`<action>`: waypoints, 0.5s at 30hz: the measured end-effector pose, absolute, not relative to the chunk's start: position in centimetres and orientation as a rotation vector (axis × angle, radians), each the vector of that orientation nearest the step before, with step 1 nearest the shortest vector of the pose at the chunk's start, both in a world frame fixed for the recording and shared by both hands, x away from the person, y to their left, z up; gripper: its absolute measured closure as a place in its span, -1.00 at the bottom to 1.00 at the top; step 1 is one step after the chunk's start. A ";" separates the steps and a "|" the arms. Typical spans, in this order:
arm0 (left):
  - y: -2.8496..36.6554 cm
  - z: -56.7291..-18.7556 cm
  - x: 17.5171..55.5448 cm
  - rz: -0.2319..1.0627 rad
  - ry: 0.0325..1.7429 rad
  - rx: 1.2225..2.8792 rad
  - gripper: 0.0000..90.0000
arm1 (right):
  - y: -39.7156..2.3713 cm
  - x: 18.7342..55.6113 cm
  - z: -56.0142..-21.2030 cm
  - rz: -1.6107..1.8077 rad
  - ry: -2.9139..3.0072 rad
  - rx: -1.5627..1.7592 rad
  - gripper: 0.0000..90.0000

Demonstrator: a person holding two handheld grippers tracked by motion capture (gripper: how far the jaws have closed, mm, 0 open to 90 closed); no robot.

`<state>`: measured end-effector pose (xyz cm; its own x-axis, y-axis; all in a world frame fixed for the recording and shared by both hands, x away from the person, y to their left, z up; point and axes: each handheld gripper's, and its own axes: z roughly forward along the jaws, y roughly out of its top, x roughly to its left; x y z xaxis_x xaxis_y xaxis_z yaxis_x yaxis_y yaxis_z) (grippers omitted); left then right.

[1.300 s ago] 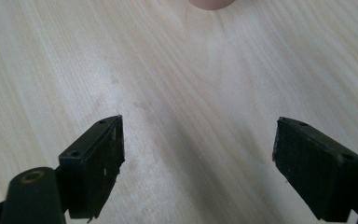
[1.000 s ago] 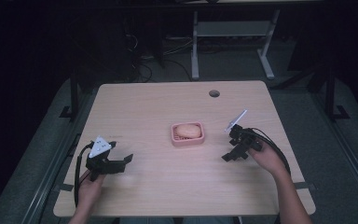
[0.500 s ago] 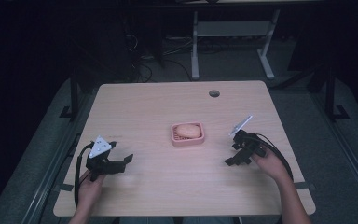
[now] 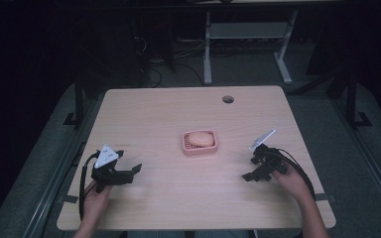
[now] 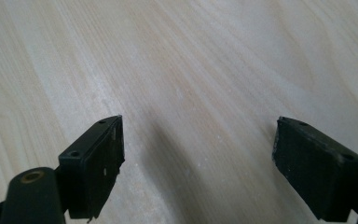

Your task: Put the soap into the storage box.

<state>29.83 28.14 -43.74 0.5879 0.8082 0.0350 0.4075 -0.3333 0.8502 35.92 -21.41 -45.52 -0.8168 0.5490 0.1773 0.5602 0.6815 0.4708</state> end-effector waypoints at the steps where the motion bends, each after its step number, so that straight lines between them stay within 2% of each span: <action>1: 28.1 -43.7 29.8 0.586 0.971 1.954 -0.68 | -21.5 35.9 -45.5 -0.816 -2.858 -0.946 -0.65; 15: 28.1 -43.7 29.8 0.584 0.969 1.963 -0.68 | -22.6 33.8 -45.3 -0.880 -2.875 -0.984 -0.65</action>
<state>29.80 28.09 -43.74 0.5910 0.8058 0.0378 0.4098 -0.3403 0.8463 33.76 -22.57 -45.28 -0.8061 0.5716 0.1531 0.5593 0.6517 0.5123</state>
